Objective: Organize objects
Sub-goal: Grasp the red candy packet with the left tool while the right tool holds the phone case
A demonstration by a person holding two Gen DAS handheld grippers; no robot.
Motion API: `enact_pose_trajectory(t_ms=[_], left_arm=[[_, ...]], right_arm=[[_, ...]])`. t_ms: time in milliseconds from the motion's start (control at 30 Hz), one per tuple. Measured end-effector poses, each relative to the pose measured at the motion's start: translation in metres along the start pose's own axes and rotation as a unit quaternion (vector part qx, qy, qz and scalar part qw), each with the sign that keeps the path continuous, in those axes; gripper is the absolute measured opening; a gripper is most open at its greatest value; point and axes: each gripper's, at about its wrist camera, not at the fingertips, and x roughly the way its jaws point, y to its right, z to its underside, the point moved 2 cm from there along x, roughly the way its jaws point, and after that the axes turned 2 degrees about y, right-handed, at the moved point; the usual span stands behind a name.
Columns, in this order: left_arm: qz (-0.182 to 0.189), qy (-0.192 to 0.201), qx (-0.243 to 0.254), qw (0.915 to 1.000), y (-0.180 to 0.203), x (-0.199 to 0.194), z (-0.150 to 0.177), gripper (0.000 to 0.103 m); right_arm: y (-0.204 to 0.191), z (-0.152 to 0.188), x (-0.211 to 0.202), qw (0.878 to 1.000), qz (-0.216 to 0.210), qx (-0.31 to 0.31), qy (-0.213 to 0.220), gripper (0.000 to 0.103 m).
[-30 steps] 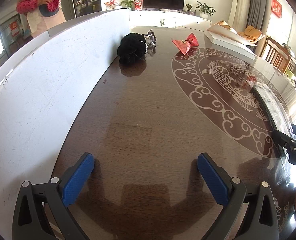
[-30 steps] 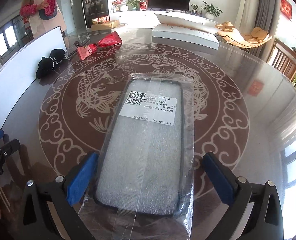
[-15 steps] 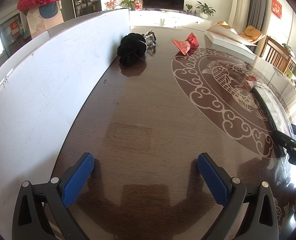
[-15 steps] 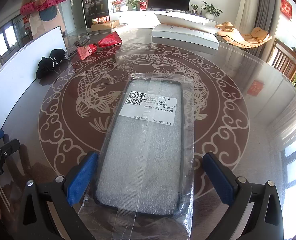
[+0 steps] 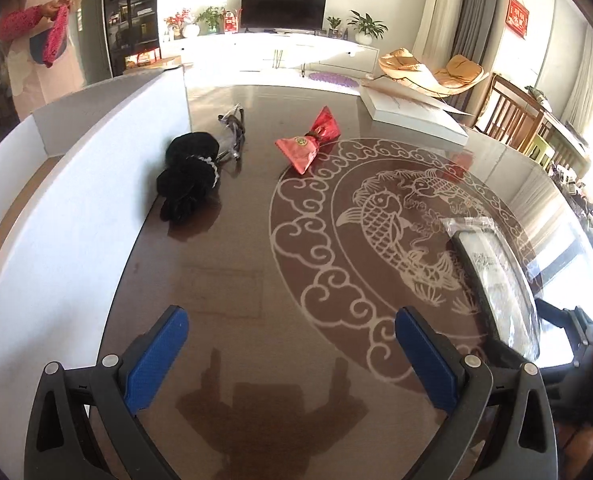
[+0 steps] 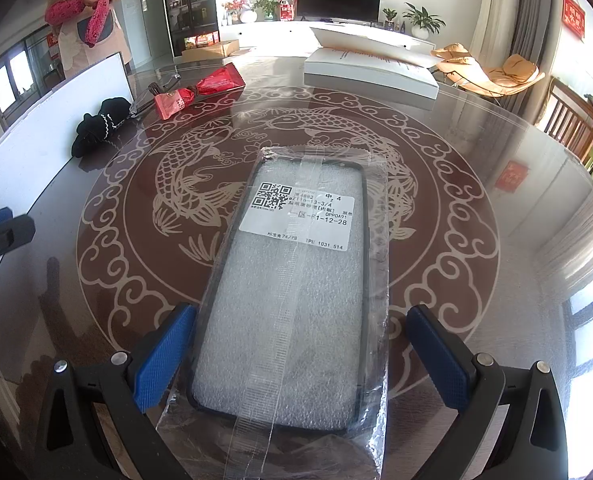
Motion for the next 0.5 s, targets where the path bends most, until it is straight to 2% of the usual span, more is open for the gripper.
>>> enact_pose_trajectory(t_ms=[100, 200, 400, 433, 467, 500], left_arm=[[-0.002, 0.007, 0.038, 0.9993, 0.015, 0.037, -0.059, 0.103], [-0.009, 0.000, 0.072, 0.9974, 0.025, 0.085, -0.103, 0.103], [-0.034, -0.060, 0.078, 0.9945, 0.025, 0.173, -0.139, 0.103], [-0.012, -0.048, 0.061, 0.9969, 0.022, 0.175, -0.142, 0.092], [-0.015, -0.032, 0.049, 0.9982, 0.018, 0.173, -0.144, 0.067], [-0.016, -0.018, 0.045, 0.9987, 0.016, 0.169, -0.145, 0.050]], right_arm=[[0.000, 0.000, 0.000, 1.000, 0.000, 0.000, 0.000, 0.103], [0.000, 0.000, 0.000, 1.000, 0.000, 0.000, 0.000, 0.103], [-0.001, 0.000, -0.001, 1.000, 0.002, -0.001, 0.001, 0.103], [0.000, 0.001, -0.002, 1.000, 0.002, -0.001, 0.001, 0.103], [0.000, 0.001, -0.002, 1.000, 0.002, -0.001, 0.001, 0.103], [0.000, 0.001, -0.002, 1.000, 0.001, 0.000, 0.001, 0.103]])
